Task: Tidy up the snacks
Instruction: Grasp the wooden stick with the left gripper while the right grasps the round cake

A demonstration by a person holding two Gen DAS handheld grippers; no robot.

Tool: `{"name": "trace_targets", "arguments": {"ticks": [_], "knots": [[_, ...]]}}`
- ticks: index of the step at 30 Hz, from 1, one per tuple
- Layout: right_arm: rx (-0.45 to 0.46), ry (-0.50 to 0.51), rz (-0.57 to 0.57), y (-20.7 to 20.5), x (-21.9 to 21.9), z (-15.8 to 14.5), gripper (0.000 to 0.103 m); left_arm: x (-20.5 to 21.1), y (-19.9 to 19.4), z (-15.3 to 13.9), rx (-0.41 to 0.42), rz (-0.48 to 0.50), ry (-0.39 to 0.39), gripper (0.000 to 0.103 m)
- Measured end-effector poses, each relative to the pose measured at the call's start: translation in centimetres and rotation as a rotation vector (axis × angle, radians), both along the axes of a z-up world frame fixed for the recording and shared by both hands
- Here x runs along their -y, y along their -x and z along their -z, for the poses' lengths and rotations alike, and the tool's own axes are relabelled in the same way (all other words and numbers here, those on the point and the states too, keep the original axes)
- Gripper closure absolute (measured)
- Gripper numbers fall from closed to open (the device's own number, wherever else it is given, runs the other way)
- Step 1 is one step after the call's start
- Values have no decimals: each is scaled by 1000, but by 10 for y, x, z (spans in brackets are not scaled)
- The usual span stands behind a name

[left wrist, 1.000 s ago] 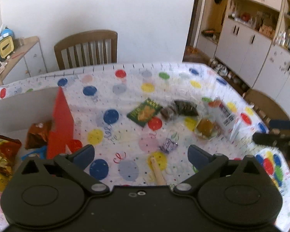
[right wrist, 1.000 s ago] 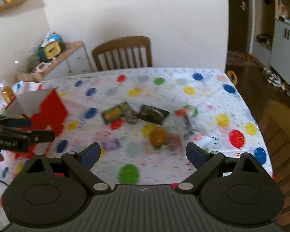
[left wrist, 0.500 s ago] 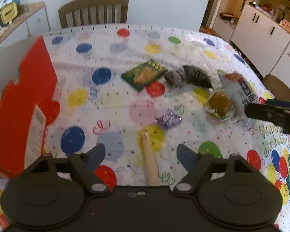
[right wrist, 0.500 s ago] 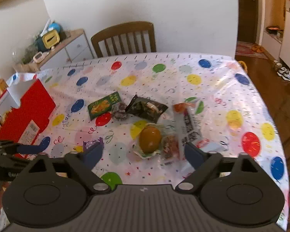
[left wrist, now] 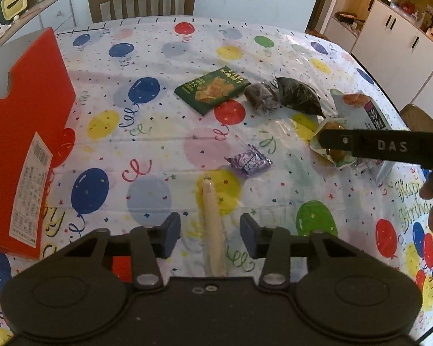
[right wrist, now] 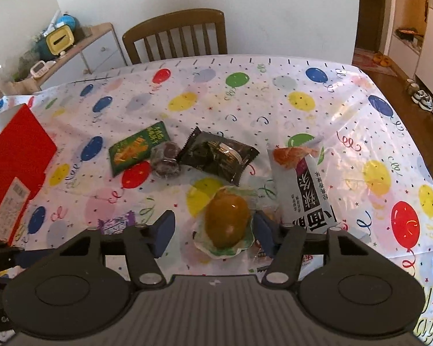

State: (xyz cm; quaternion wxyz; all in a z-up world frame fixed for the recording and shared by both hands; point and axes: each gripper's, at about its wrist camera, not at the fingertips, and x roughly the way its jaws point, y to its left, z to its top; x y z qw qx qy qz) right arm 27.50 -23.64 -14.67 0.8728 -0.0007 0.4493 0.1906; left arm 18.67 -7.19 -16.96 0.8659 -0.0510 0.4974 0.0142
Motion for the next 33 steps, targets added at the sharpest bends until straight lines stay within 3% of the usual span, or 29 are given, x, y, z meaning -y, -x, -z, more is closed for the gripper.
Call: {"name": "trace_targets", "arguments": {"ticks": [4,6,11,24,33], "knots": [[-5,31,4,-2,-4,6,50,2,0,1,11,-2,-20,70],[-1,44,5,-2,-5,8,53,2,-1,0,14,-2,-19,85],[9,60,15,-3,-4,9,64,10,1,1,19,23,-47,95],[10,52,-6,9,-2,2,67,4,3,-4,12,6,-3,96],[30,29,-64,37,0,-22,67,-6,14,-19,28,-24,30,96]]}}
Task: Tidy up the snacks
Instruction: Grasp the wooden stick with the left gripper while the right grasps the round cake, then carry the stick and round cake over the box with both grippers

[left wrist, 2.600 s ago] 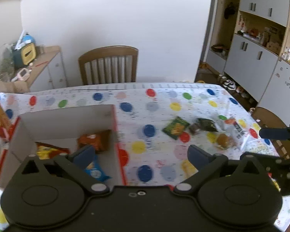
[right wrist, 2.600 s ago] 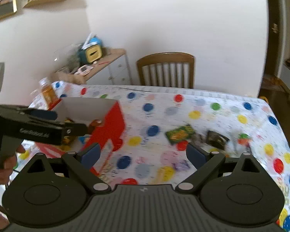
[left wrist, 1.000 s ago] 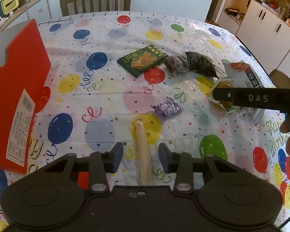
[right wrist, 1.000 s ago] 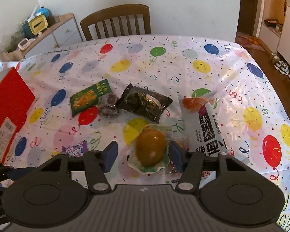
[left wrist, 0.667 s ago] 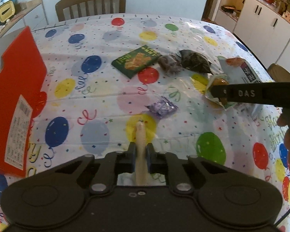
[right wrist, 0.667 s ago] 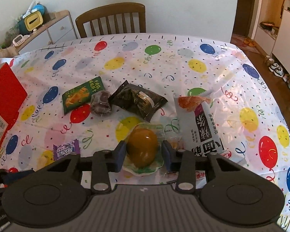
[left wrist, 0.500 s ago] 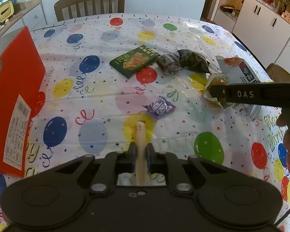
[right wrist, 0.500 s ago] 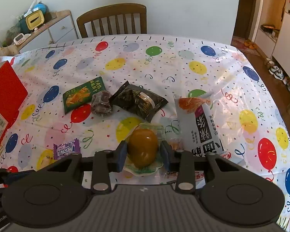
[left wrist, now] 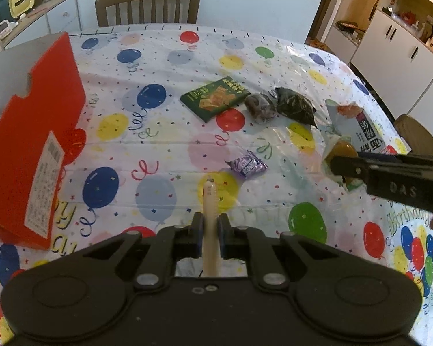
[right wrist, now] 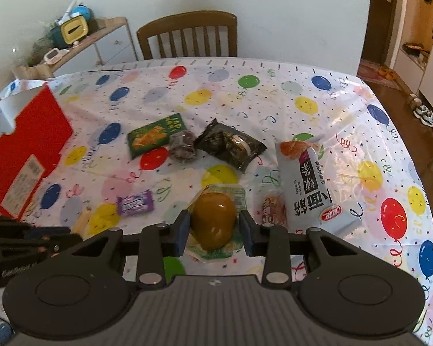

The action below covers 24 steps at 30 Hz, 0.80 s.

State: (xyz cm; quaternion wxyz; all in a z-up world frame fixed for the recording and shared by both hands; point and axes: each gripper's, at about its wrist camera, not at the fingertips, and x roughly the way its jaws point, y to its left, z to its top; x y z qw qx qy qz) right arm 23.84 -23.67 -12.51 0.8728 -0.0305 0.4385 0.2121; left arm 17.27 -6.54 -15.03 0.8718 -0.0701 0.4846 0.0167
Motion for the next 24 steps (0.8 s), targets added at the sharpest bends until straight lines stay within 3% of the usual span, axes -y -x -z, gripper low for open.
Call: {"name": "trace_targets", "arguments": {"ticks": [14,24], "knots": [[52,-60,-97,44,-20,-59,67,-23,21,-51,84,-11,18,96],[128,-81,-211,72,-67,-103,67,-61,35,-88,142,-23,7,96]]}}
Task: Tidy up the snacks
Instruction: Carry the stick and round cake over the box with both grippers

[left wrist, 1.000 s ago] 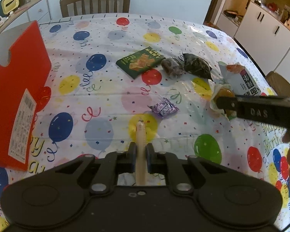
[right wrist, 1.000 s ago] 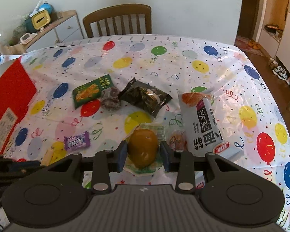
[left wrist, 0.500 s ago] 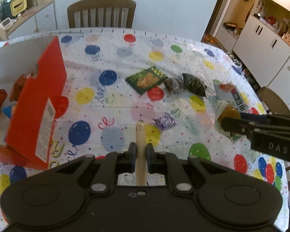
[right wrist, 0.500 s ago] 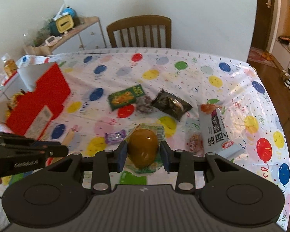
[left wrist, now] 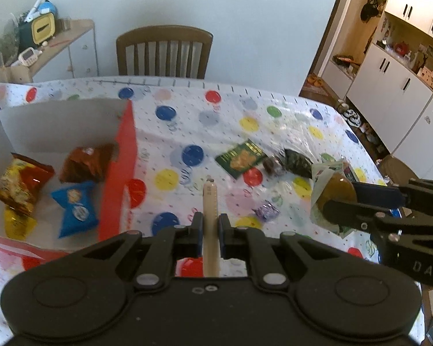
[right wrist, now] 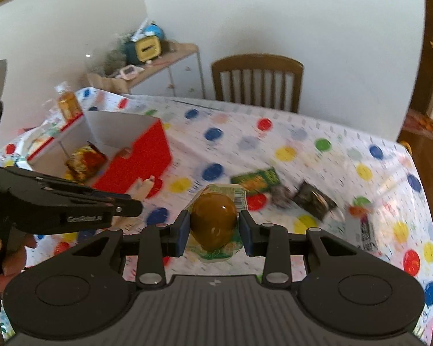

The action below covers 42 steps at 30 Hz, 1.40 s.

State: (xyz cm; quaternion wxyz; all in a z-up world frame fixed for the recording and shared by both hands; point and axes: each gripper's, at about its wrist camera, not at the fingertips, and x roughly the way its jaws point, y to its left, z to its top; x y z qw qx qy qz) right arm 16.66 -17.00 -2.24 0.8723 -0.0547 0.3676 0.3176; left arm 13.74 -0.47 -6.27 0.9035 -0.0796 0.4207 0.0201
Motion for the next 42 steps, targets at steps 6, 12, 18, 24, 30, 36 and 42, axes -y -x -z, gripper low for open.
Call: {"name": "trace_targets", "arguments": {"ticks": [6,12,18,24,30,36,42], "knots": [[38,-8,-43,8,-37,-17,67,-31,5,-18,33,-13,-6,96],[60,-14,-70,12,-74,-27,67,-64,9,-30,55,-31,-15,96],[61,-16,-92,13,-111,-30,67,-101,12,-37,64,-56,-24,96],[57,-9,-115,14,-148,-30,67,-137,14,-38,62,-80,-36,96],[48,9,-132,10,-183,-22,67,-175,16,-33,45,-109,-50,96],[28,32,-133,1,-216,-9,67,-211,17,-23,11,-137,-67,96],[14,71,-147,-6,-249,8,67,-243,11,-4,-42,-164,-90,96]]}}
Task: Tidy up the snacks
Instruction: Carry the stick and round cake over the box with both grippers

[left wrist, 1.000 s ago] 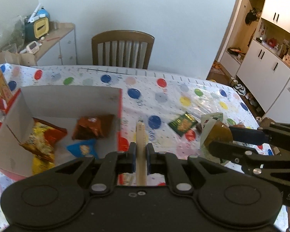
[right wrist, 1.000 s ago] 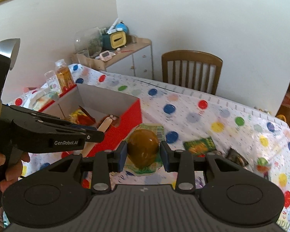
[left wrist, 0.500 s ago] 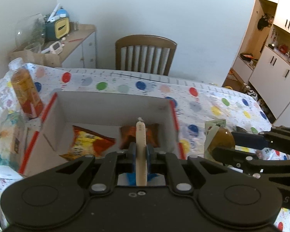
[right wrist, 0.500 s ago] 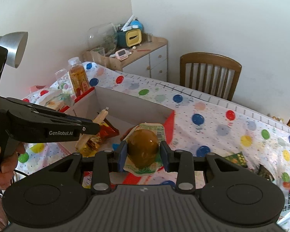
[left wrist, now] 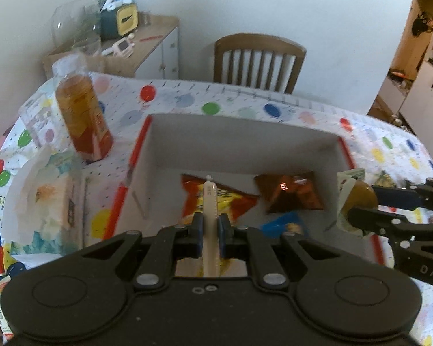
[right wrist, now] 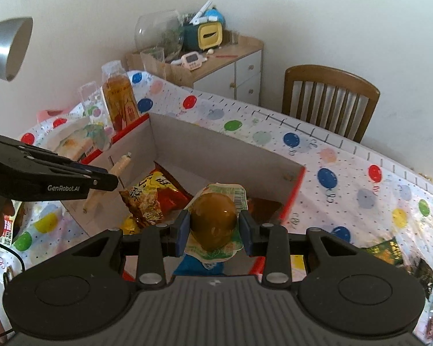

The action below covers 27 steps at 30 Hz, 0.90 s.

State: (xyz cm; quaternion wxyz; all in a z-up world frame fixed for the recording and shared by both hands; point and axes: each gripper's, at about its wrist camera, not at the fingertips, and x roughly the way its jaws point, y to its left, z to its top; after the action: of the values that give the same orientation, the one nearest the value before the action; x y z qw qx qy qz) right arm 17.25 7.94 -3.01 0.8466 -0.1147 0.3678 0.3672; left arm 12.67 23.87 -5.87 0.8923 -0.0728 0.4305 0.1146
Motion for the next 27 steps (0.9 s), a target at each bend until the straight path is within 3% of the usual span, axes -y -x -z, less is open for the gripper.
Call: {"name": "trace_targets", "arguments": {"ticks": [14,27], "knots": [[-53,106,-59,-5,-58,50,67,-19,-24,44,-127,55,-62,96],[-125,146,-24,-7,-63,71,66,-20,-24,61,-190,64,-41,95]]}}
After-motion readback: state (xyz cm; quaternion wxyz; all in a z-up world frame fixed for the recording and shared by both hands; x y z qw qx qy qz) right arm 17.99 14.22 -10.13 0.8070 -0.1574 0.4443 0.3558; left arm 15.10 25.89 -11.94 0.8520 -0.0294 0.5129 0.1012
